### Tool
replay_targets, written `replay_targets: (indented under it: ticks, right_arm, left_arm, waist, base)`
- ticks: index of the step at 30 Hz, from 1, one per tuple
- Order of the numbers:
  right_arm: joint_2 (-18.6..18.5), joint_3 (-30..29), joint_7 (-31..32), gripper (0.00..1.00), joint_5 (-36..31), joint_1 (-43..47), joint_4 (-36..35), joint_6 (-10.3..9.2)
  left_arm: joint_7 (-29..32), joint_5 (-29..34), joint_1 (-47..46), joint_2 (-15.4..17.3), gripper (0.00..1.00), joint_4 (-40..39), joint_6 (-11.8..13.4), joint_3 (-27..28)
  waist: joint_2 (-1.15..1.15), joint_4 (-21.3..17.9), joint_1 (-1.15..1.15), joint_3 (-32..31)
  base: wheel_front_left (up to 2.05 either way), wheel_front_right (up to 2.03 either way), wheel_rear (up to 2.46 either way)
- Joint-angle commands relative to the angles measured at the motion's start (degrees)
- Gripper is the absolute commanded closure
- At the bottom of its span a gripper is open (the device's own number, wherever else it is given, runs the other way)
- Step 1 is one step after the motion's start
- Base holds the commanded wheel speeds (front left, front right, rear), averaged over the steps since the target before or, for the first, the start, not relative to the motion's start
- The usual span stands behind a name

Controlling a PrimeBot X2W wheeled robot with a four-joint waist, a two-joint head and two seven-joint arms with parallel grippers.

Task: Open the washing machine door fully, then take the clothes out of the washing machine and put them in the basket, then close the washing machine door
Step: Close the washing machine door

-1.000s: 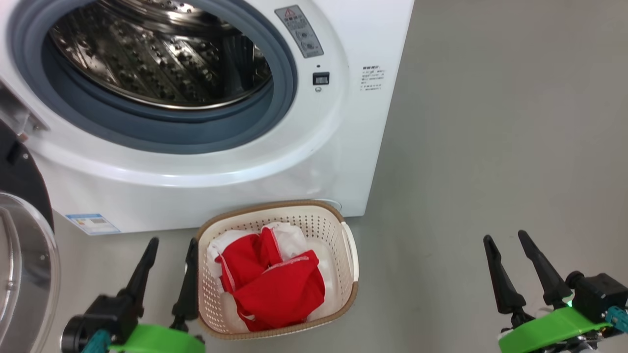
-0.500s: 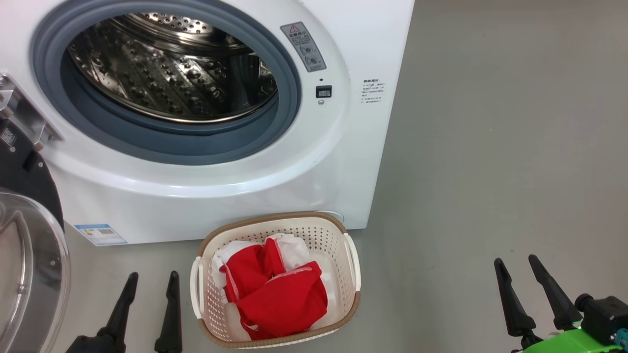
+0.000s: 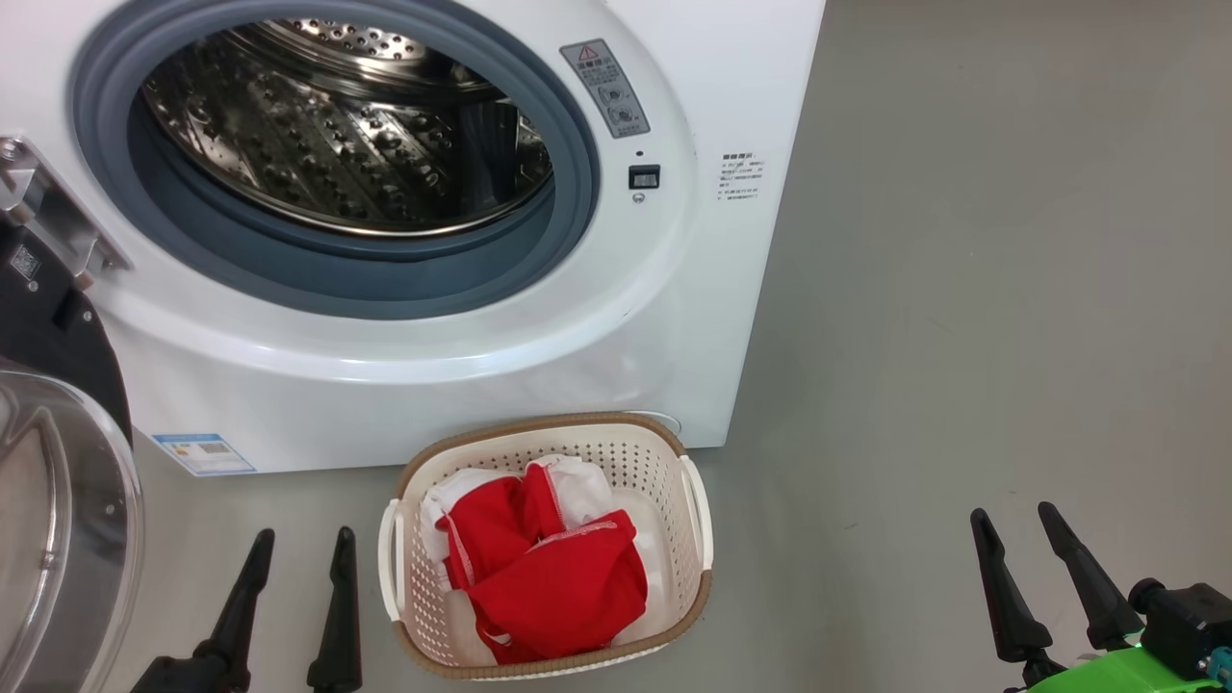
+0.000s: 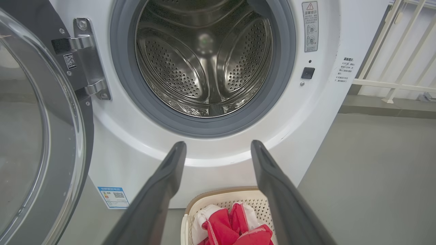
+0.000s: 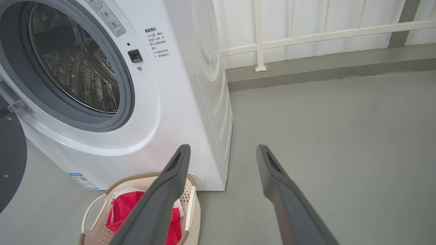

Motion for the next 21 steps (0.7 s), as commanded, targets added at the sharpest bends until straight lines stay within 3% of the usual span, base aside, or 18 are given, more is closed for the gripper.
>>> replay_targets:
  ticks: [1,14,21]
  right_arm:
    - [-0.8,0.9,-0.4,0.0,-0.6,-0.6,-1.4,0.36]
    - [-0.6,0.8,-0.4,0.0,-0.8,-0.8,-1.6,0.36]
    - [-0.5,0.7,-0.4,0.0,-0.8,-0.9,-1.6,0.36]
  left_arm:
    - [-0.3,-0.2,-1.0,0.6,0.0,-1.6,0.5,1.7]
    - [-0.3,-0.5,-1.3,0.6,0.0,-1.5,0.3,1.7]
    - [-0.3,-0.8,-1.6,0.6,0.0,-1.3,0.0,1.6]
  waist:
    - [0.0,0.0,0.0,-0.1]
    - [0.0,0.4,0.0,0.4]
    - [0.0,0.6,0.0,0.7]
  base:
    - [0.0,0.0,0.0]
    - [-0.01,0.01,0.0]
    - [-0.64,0.64,0.0]
